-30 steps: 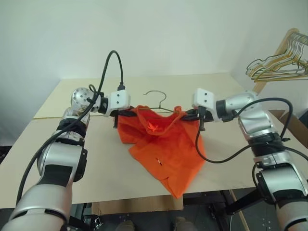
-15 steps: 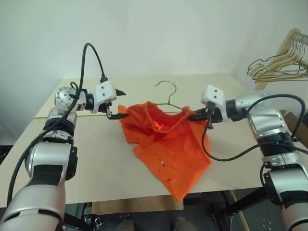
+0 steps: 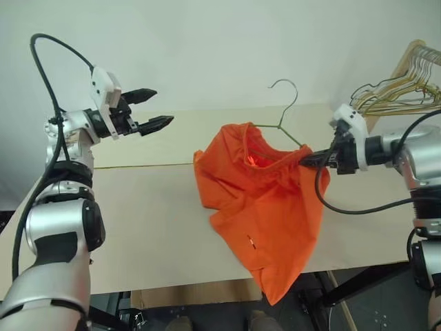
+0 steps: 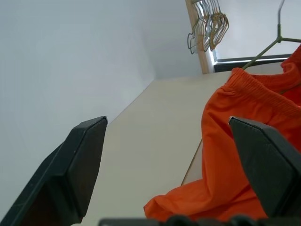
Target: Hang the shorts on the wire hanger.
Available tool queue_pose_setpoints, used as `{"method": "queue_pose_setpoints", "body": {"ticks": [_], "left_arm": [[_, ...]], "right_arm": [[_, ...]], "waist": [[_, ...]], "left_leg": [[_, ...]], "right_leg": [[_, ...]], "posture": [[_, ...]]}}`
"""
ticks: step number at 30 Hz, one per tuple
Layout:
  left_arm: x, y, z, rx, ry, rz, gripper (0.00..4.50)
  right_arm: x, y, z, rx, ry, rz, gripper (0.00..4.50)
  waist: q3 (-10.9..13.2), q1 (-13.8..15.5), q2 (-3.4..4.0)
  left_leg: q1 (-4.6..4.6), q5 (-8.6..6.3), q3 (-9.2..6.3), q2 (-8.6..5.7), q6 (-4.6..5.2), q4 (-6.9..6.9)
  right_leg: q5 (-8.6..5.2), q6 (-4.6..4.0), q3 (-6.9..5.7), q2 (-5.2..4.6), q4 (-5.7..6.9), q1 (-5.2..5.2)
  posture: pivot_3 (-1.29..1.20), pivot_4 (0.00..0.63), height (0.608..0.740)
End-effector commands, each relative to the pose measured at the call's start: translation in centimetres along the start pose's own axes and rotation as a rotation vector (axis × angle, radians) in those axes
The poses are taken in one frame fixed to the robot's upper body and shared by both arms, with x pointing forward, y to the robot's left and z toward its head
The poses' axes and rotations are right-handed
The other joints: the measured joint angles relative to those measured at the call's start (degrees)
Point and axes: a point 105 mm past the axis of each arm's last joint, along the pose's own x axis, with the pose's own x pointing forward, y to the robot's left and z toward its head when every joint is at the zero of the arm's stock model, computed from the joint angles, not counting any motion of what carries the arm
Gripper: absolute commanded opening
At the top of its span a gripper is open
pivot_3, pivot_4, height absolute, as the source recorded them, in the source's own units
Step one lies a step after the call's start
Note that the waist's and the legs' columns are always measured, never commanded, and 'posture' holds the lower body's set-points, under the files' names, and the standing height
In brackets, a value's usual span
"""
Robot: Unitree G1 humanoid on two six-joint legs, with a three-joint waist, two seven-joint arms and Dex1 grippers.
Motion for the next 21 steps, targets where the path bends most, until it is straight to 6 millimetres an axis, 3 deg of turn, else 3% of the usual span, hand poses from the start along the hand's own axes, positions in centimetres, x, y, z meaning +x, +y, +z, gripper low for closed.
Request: {"method": "queue_pose_setpoints", "body": {"ticks": [1,10,14,18,21], "left_arm": [[0.4,-0.8,2.4,0.028,-0.101,-0.038,4.49],[0.4,-4.8,5.5,-0.054,-0.299,-0.130,4.49],[0.9,-5.4,5.0,-0.069,-0.295,-0.140,4.49],[1.1,-5.7,4.4,-0.104,-0.317,-0.154,4.49],[1.2,-5.7,4.1,-0.112,-0.318,-0.150,4.49]], "right_arm": [[-2.2,-1.5,0.8,0.085,-0.062,-0.156,0.00],[-6.4,-3.6,-3.1,0.309,-0.030,-0.476,0.00],[-8.3,-4.2,-4.6,0.370,-0.008,-0.609,0.00],[-10.5,-6.3,-6.0,0.427,-0.006,-0.833,0.00],[-11.5,-6.9,-6.2,0.443,-0.019,-0.945,0.00]], "waist": [[0.0,0.1,0.00],[0.0,0.2,0.02],[-0.1,-0.3,0.17],[-0.1,-1.6,0.24],[-0.1,-2.8,0.24]], "left_leg": [[0.00,0.00,0.00,-0.01,0.00,-0.01],[-0.02,0.00,0.02,-0.03,0.00,0.00],[0.10,0.00,0.04,-0.04,0.00,0.00],[0.24,0.00,0.06,-0.04,0.00,-0.02],[0.25,0.00,0.07,-0.04,0.00,-0.03]], "right_leg": [[0.00,0.00,0.00,-0.02,0.00,0.00],[0.00,0.00,0.03,-0.06,-0.07,0.03],[0.02,0.02,0.06,-0.06,-0.05,0.12],[0.02,0.01,0.09,-0.05,-0.05,0.23],[0.02,0.02,0.12,-0.05,-0.06,0.24]], "posture": [[-0.04,0.000,0.740],[-0.10,0.000,0.740],[-0.12,0.000,0.740],[-0.14,0.000,0.740],[-0.15,0.000,0.740]]}}
